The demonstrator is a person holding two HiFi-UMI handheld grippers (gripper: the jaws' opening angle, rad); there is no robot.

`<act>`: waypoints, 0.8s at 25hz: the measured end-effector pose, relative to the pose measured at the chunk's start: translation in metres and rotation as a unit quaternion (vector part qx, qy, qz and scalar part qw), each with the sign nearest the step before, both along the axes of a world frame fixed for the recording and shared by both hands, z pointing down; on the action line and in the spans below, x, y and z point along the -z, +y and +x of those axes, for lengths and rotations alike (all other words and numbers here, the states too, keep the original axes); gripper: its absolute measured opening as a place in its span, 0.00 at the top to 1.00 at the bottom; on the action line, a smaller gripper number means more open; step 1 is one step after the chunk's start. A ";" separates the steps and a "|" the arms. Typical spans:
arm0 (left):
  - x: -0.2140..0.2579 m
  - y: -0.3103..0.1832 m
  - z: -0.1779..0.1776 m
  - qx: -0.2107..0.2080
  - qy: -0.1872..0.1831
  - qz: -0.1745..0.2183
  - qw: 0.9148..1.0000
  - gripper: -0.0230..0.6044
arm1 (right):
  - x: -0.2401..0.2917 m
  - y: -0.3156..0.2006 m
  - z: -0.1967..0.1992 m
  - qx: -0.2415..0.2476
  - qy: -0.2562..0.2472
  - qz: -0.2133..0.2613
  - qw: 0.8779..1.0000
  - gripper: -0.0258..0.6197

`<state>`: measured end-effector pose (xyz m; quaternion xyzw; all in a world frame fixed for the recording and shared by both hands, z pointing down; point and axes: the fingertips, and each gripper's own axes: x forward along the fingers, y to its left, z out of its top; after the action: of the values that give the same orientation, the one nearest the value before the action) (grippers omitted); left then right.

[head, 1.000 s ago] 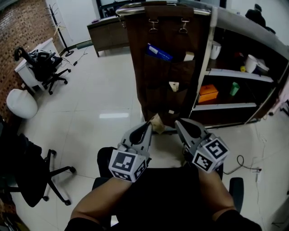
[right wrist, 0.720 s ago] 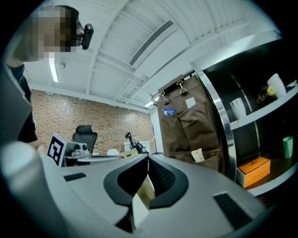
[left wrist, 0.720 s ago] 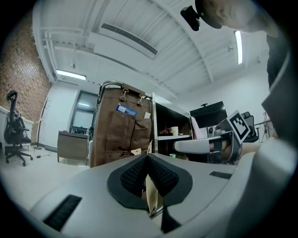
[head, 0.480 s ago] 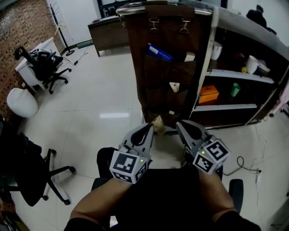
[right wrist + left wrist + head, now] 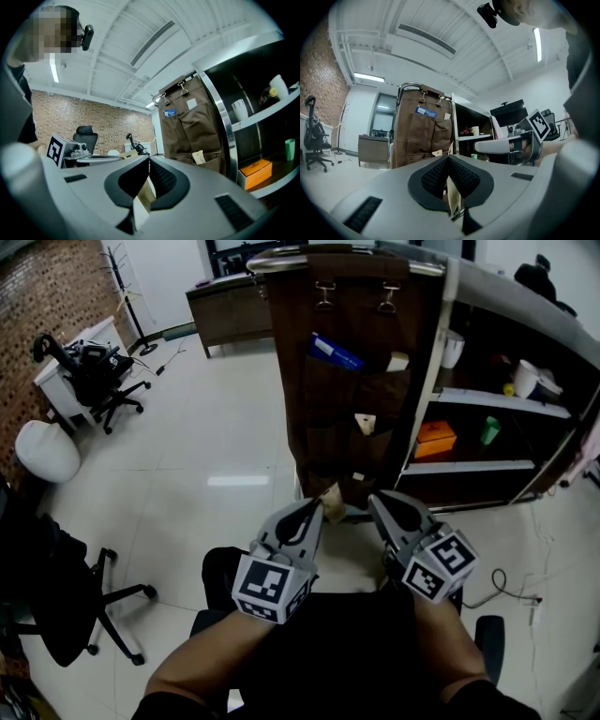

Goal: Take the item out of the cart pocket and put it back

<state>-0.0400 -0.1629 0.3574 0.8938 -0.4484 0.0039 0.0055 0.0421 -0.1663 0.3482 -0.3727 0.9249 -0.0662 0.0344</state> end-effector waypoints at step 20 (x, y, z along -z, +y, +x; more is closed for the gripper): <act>0.127 -0.057 -0.013 0.007 -0.012 0.089 0.996 0.96 | -0.005 -0.005 0.004 0.001 -0.011 -0.005 1.000 0.93</act>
<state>-0.0530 -0.2202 0.2305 0.8877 -0.4529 -0.0252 -0.0794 0.0460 -0.1718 0.3535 -0.3714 0.9245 -0.0751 0.0422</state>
